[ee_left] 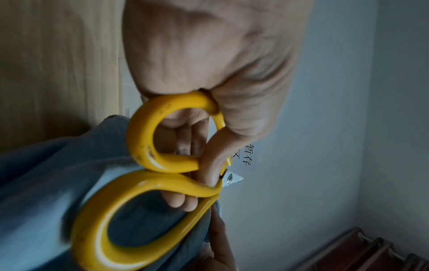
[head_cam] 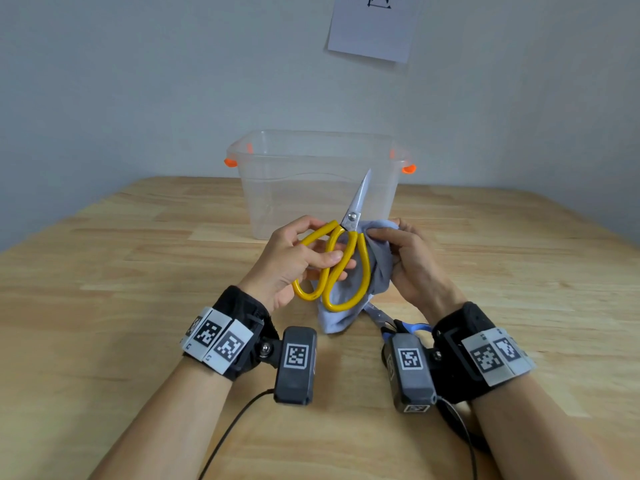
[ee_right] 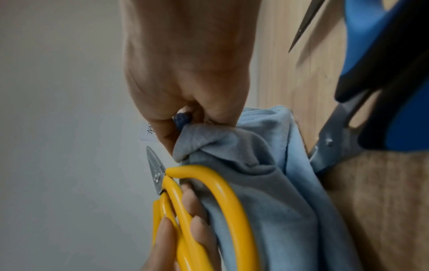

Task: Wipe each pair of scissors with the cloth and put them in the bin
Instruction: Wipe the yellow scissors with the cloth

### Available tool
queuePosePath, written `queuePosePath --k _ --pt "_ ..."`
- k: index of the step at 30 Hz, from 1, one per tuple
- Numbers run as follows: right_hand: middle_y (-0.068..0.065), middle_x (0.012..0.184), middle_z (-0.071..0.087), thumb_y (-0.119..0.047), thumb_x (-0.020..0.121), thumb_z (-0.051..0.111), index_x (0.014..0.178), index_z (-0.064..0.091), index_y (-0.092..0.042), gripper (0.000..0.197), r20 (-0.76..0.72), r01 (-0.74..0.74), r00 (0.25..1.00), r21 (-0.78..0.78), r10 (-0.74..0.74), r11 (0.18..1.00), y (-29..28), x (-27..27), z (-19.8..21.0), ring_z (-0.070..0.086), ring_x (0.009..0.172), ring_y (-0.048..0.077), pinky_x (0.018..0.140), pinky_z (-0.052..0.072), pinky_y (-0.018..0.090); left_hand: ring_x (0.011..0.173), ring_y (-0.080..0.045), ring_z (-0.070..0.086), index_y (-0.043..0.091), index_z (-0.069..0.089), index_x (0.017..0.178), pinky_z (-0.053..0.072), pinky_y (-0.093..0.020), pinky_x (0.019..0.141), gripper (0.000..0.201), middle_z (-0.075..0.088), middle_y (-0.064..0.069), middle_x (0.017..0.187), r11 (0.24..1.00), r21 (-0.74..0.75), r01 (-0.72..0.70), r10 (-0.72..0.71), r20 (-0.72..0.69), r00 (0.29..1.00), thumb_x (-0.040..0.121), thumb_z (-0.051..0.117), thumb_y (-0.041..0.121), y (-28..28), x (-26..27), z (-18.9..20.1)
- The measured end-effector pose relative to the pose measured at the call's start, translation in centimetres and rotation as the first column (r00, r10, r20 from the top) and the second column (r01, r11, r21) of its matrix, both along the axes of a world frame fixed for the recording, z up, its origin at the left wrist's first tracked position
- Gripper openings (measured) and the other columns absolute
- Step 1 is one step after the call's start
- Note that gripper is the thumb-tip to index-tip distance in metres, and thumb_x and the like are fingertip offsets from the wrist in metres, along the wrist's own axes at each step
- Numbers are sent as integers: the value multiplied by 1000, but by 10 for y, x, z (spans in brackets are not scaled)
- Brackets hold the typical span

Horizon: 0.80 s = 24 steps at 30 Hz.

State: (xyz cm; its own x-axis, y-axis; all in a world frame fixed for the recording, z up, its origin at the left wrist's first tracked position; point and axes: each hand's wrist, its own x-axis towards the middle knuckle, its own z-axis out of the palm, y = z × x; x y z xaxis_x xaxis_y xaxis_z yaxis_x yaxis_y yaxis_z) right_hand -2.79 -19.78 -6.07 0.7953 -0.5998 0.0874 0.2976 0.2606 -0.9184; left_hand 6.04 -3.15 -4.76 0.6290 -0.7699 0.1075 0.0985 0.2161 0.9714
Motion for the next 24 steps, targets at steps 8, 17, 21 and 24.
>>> queuePosePath --k 8,17,21,24 --pt "14 91 67 -11 80 61 94 67 -4 17 -32 -172 985 -39 171 984 3 -5 4 65 88 26 87 49 37 79 -42 72 5 57 96 63 -46 68 31 68 -25 92 1000 5 -31 31 -16 999 80 63 -21 0 2 0" --pt "13 98 70 -28 88 54 111 59 2 39 48 -297 952 -119 304 948 6 -8 4 69 91 23 85 57 31 75 -39 73 5 58 97 63 -43 64 32 69 -22 87 999 10 -42 42 -14 999 80 62 -22 -1 2 0" --pt "10 91 68 -36 88 67 103 56 -2 38 -44 -168 986 -264 162 950 5 -3 -2 67 86 22 78 57 31 76 -38 73 5 59 98 63 -42 65 32 69 -22 88 999 18 -35 35 -2 999 81 63 -21 -1 1 0" --pt "10 89 68 -38 78 72 102 56 -2 46 -81 -120 992 -369 97 922 4 -1 -5 68 81 20 69 55 29 78 -39 73 6 61 99 63 -42 66 32 70 -21 90 999 23 -37 37 12 999 80 65 -20 -1 1 -1"
